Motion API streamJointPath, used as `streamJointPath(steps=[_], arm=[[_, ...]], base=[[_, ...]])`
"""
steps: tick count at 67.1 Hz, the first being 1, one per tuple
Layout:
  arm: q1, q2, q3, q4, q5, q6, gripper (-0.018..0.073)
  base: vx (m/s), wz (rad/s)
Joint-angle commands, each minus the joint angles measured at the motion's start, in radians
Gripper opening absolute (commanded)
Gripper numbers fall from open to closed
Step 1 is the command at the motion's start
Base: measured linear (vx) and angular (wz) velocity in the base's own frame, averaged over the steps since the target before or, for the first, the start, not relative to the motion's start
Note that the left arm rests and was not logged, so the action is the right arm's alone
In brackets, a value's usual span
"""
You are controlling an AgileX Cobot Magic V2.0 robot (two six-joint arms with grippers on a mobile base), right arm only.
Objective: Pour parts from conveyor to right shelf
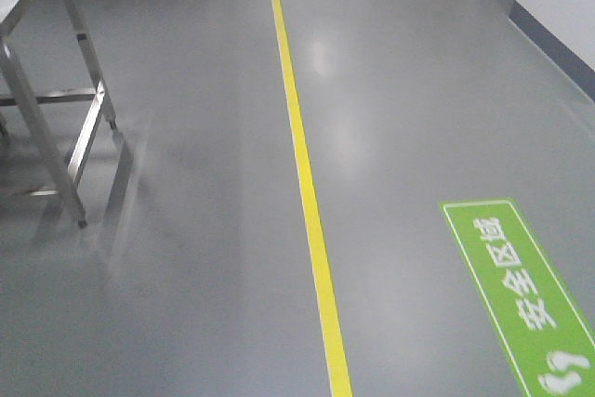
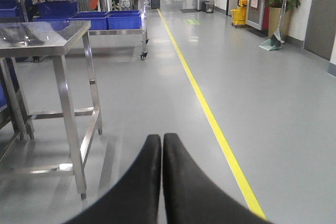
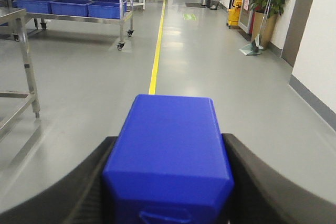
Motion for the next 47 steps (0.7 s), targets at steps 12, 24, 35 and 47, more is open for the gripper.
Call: streamJointPath(steps=[12, 24, 35, 47], arm=[[0.001, 0.012, -0.028, 0.005, -0.084, -0.007, -0.0006], [0.001, 0.012, -0.028, 0.005, -0.084, -0.007, -0.0006], [0.001, 0.012, -0.028, 0.005, -0.083, -0.007, -0.0006], [0.001, 0.012, -0.028, 0.005, -0.083, -0.007, -0.0006]], base=[[0.75, 0.04], [0.74, 0.08], [0.75, 0.1], [0.75, 0.08]])
